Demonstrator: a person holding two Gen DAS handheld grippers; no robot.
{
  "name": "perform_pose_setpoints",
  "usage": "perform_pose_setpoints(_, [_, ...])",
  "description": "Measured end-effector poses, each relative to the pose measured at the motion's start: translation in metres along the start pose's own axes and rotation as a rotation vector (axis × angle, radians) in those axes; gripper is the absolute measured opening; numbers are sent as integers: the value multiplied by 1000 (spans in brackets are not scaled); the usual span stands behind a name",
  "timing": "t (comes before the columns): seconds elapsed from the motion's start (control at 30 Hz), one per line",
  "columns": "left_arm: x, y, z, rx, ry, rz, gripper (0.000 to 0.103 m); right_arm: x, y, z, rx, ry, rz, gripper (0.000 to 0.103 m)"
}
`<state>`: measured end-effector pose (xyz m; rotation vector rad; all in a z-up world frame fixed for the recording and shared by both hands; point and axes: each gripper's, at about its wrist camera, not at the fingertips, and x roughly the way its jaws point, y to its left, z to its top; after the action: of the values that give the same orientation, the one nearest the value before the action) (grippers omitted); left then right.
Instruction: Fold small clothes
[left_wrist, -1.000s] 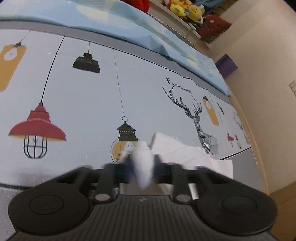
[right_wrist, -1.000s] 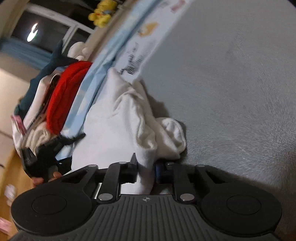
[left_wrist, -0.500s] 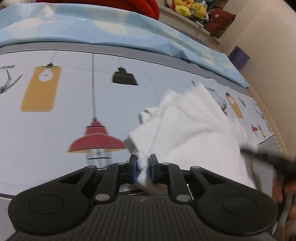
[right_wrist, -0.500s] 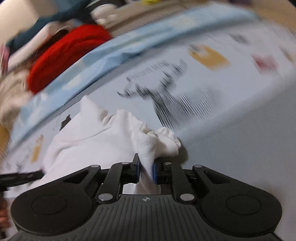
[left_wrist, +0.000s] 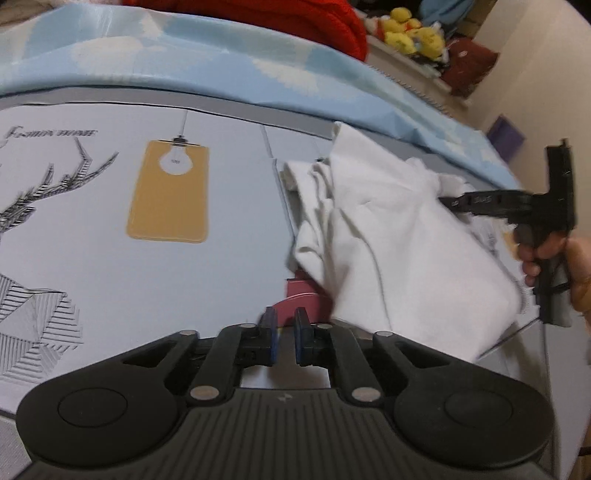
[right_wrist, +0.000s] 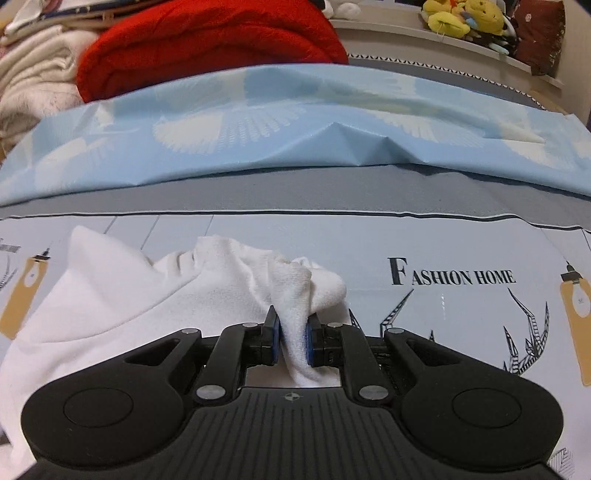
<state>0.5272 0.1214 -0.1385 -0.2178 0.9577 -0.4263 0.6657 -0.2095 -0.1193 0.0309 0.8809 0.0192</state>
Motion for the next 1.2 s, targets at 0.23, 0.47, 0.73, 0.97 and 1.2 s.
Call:
perform_pose_setpoints(0.23, [2, 4, 8, -104, -35, -60, 88, -57, -73, -51, 336, -42, 50, 57])
perform_pose_setpoints(0.47, [46, -27, 34, -2, -65, 103, 86, -93, -115, -135, 627, -54, 67, 37])
perform_pose_setpoints(0.73, [59, -25, 61, -33, -47, 142, 86, -104, -75, -147, 516, -15, 95, 29])
perform_pose_setpoints(0.97, [-17, -27, 22, -25, -34, 209, 89, -132, -87, -148, 558, -28, -9, 34])
perform_pose_setpoints(1.2, [-134, -130, -67, 191, -120, 334, 103, -269, 31, -170, 100, -247, -110, 96])
